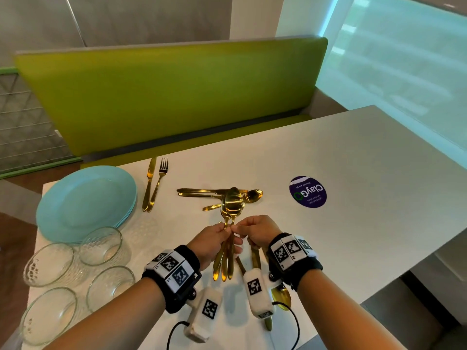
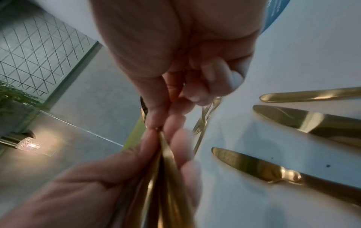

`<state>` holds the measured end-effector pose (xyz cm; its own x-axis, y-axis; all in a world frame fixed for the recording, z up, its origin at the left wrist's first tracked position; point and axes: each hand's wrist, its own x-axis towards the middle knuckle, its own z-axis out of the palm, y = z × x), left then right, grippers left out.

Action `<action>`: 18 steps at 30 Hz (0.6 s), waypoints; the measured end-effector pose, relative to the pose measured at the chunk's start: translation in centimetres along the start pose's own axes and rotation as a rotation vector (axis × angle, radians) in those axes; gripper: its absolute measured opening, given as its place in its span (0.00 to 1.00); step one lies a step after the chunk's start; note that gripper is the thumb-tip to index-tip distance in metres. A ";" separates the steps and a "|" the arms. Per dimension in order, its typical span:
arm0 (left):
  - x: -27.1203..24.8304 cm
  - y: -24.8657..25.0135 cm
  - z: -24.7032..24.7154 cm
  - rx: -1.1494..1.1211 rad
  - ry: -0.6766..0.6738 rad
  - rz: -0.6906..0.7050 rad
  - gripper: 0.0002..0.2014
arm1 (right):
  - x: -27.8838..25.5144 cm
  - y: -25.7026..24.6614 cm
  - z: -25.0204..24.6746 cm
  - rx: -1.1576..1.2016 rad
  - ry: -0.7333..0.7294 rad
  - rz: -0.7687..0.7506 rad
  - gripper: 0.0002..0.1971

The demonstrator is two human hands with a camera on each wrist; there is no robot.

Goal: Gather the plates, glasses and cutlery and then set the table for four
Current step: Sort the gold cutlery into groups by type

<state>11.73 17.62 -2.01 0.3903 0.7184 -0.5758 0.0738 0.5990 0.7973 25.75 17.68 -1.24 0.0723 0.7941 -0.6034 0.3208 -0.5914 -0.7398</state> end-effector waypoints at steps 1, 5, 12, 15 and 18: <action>0.0 -0.1 0.1 0.014 0.001 -0.001 0.12 | 0.0 0.1 -0.1 -0.010 0.002 -0.001 0.07; 0.2 -0.4 0.3 0.082 0.040 0.000 0.12 | -0.2 1.1 -1.6 -0.190 0.069 0.000 0.06; 0.2 -0.7 -0.7 0.085 0.102 -0.011 0.13 | -1.3 5.1 -4.3 -0.909 0.002 0.010 0.11; 0.2 -0.9 -0.3 0.095 0.115 -0.001 0.12 | -1.5 6.1 -4.4 -1.055 -0.064 -0.017 0.14; 0.0 -1.1 0.1 0.121 0.111 -0.006 0.12 | -1.1 7.1 -4.1 -1.116 -0.078 -0.071 0.13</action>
<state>11.78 16.97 -2.86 0.2865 0.7534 -0.5919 0.1888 0.5613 0.8058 31.84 13.22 -4.57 -0.0262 0.7869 -0.6165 0.9917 -0.0574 -0.1153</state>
